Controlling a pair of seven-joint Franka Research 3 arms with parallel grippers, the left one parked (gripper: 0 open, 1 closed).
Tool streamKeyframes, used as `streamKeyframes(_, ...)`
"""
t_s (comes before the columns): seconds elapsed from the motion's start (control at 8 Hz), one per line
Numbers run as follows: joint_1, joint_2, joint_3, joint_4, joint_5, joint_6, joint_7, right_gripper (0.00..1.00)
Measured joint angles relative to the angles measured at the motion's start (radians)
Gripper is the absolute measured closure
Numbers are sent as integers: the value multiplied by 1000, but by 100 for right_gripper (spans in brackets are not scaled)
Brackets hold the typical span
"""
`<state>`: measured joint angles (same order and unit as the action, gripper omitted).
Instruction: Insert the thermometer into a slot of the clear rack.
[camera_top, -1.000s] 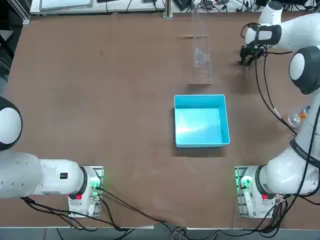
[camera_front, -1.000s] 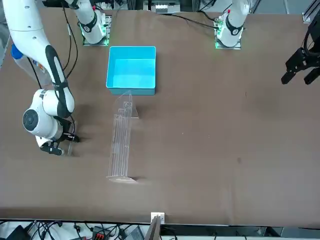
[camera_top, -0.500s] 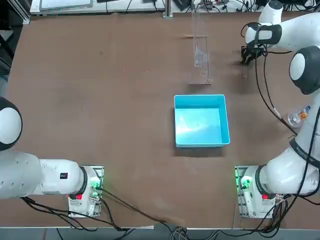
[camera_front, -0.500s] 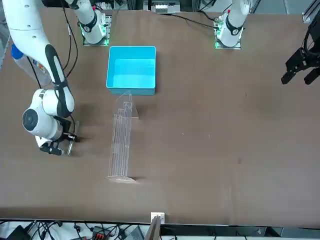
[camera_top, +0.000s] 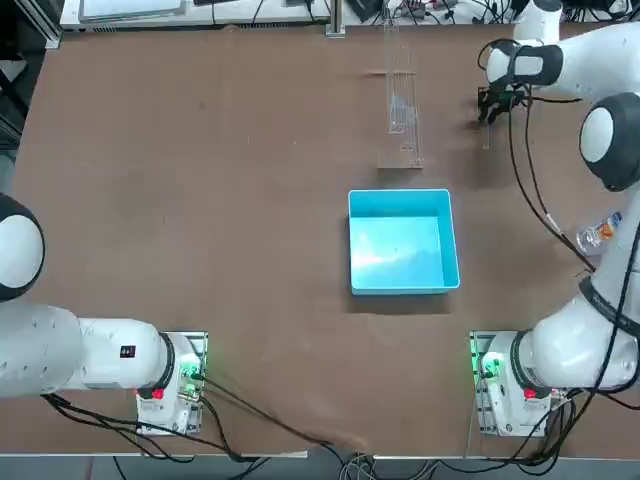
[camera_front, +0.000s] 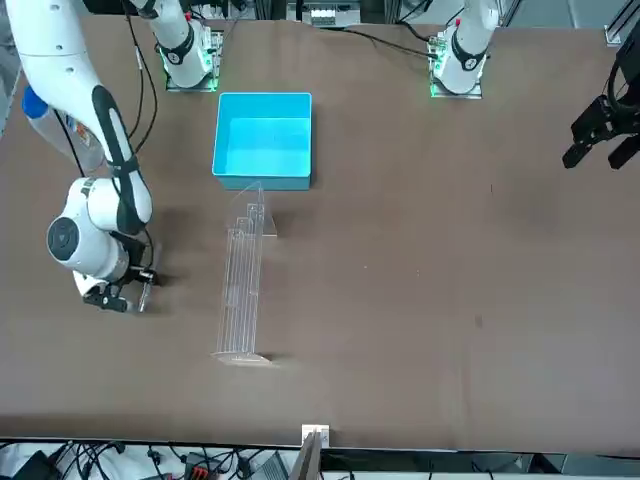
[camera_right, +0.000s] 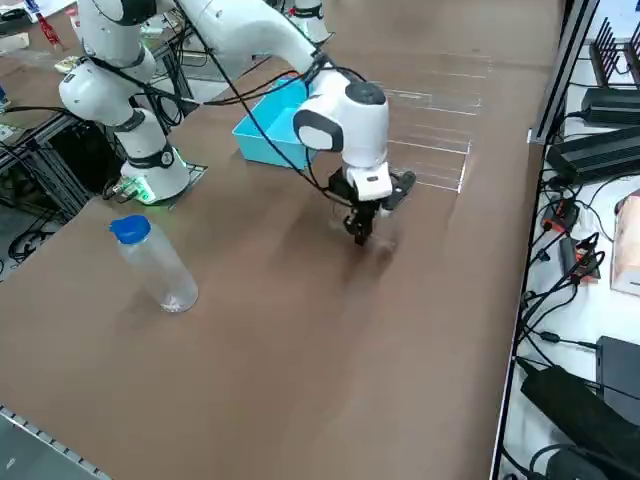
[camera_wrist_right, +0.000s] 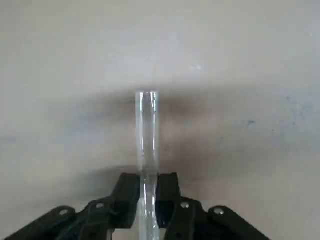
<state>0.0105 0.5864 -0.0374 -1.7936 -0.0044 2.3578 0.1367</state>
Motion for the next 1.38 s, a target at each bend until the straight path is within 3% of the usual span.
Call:
streamKeyframes(0.38, 4, -102, 56, 20, 6, -99, 0, 78)
streamKeyframes(0.75, 7, -176, 122, 21, 58, -121, 0, 78)
streamKeyframes(1.12, 14, -202, 153, 43, 165, -121, 15, 78)
streamKeyframes(1.38, 53, -202, 157, 57, 174, -120, 94, 78)
